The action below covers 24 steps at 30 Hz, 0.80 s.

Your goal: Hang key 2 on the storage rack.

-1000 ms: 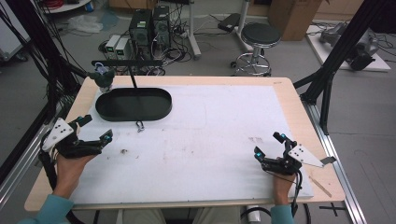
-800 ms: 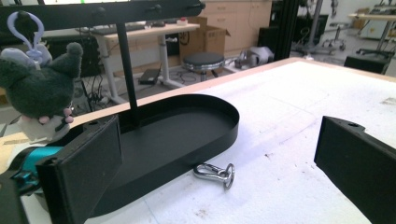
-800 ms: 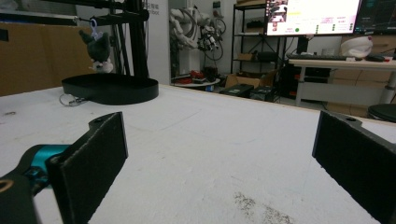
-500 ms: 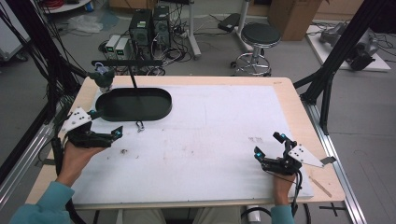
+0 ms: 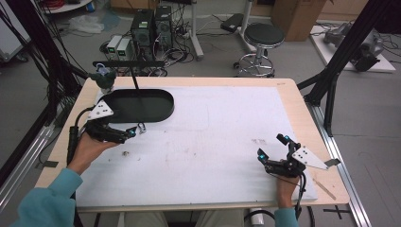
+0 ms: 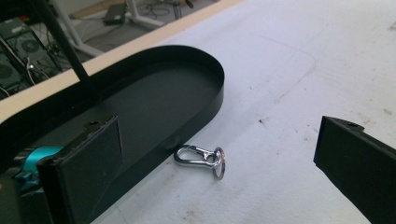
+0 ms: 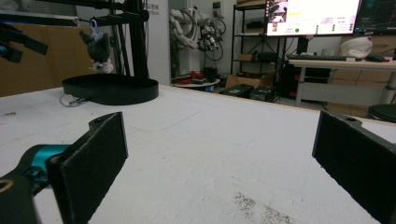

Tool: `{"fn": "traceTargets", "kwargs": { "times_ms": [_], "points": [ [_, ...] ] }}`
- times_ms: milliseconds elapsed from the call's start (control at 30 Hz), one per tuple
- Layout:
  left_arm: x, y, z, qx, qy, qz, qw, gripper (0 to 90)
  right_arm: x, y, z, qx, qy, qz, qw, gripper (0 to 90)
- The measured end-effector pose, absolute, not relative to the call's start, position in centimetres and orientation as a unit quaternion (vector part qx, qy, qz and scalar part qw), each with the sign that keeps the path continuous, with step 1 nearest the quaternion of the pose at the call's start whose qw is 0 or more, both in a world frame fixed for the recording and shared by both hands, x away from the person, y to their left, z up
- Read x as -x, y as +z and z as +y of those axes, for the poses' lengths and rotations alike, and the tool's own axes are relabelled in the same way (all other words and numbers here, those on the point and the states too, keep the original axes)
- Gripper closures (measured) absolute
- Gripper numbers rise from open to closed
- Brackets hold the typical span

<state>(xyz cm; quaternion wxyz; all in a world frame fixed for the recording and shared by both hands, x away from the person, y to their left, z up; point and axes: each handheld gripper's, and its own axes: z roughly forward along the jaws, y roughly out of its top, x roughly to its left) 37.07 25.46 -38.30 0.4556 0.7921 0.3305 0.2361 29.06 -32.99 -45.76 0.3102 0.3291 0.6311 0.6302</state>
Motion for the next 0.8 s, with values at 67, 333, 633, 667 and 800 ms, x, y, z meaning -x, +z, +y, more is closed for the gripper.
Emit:
{"fn": "traceTargets", "kwargs": {
  "times_ms": [67,333,633,667,800],
  "points": [
    [-37.5,-38.5,25.2,-0.797,0.228,0.330,0.451,2.0,-29.0,-45.8,-33.0,-0.332,0.630,0.631,0.308,2.5],
    [-38.4,-39.0,24.3,-0.813,0.205,0.332,0.432,8.4,-29.0,-45.8,-33.0,-0.332,0.630,0.631,0.308,2.5],
    [-39.2,-40.1,24.3,-0.826,0.188,0.350,0.399,13.0,-29.0,-45.8,-33.0,-0.332,0.631,0.630,0.308,2.5],
    [-39.4,-40.2,24.3,-0.828,0.183,0.352,0.397,14.8,-29.1,-45.8,-33.0,-0.330,0.631,0.630,0.310,2.5],
    [-39.7,-40.8,24.1,-0.836,0.178,0.357,0.378,17.5,-29.1,-45.8,-33.0,-0.331,0.630,0.630,0.309,2.5]
  ]
}}
